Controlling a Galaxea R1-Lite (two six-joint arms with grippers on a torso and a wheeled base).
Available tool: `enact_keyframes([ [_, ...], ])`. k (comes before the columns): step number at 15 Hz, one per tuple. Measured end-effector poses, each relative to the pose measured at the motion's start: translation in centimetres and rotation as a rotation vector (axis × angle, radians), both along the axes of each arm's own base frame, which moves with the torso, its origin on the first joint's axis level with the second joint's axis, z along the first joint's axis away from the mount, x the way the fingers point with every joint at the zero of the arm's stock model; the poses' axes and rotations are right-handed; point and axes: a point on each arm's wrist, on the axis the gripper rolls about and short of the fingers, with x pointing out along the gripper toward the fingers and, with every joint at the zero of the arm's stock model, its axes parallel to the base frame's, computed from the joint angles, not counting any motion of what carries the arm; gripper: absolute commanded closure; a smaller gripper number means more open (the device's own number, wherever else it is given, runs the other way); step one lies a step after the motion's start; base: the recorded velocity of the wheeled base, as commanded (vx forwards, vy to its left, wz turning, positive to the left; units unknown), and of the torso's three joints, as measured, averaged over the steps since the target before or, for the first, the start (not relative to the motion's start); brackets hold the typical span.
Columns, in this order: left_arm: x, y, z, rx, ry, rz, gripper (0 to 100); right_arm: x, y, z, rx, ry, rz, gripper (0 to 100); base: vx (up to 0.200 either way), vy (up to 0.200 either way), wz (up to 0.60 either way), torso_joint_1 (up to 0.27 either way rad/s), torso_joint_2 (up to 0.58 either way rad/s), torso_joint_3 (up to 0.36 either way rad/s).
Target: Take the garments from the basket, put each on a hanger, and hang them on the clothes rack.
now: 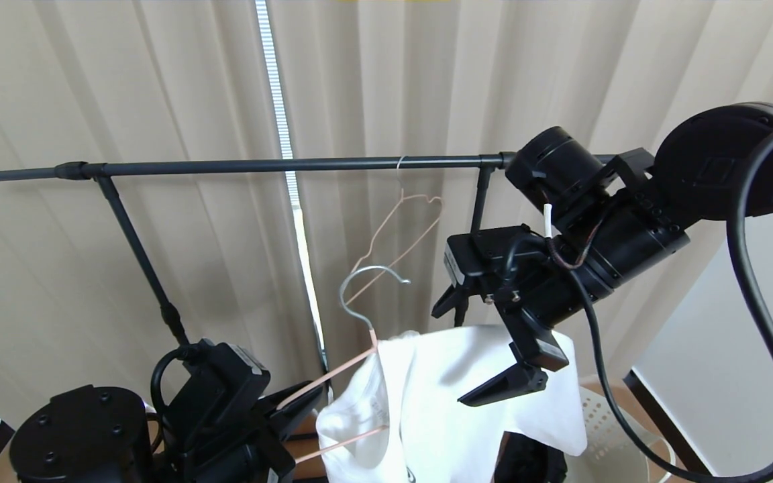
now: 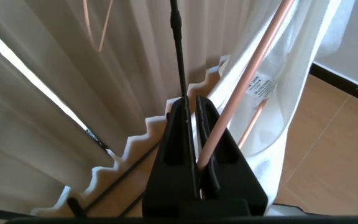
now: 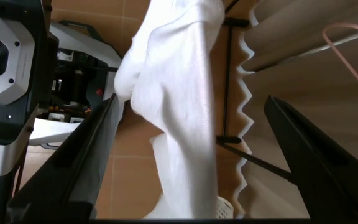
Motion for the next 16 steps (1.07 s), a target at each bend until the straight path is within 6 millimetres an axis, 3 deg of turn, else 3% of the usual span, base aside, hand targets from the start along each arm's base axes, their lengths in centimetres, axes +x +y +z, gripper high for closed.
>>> enact_keyframes([
  [9, -0.1, -0.2, 0.1, -0.008, -0.008, -0.012, 100, 0.4, 1.4, -1.0, -0.032, 0.005, 0.012, 0, 0.0, 0.0, 0.0, 0.0, 0.0, 0.0],
  [10, -0.1, -0.2, 0.2, -0.012, -0.013, -0.013, 100, 0.4, 1.4, -1.0, -0.032, 0.005, 0.012, 100, 0.0, 0.0, 0.0, 0.0, 0.0, 0.0],
  [16, -0.1, -0.2, 0.2, -0.013, -0.014, -0.008, 100, 0.2, 1.5, -0.8, -0.03, 0.004, 0.012, 100, 0.0, 0.0, 0.0, 0.0, 0.0, 0.0],
])
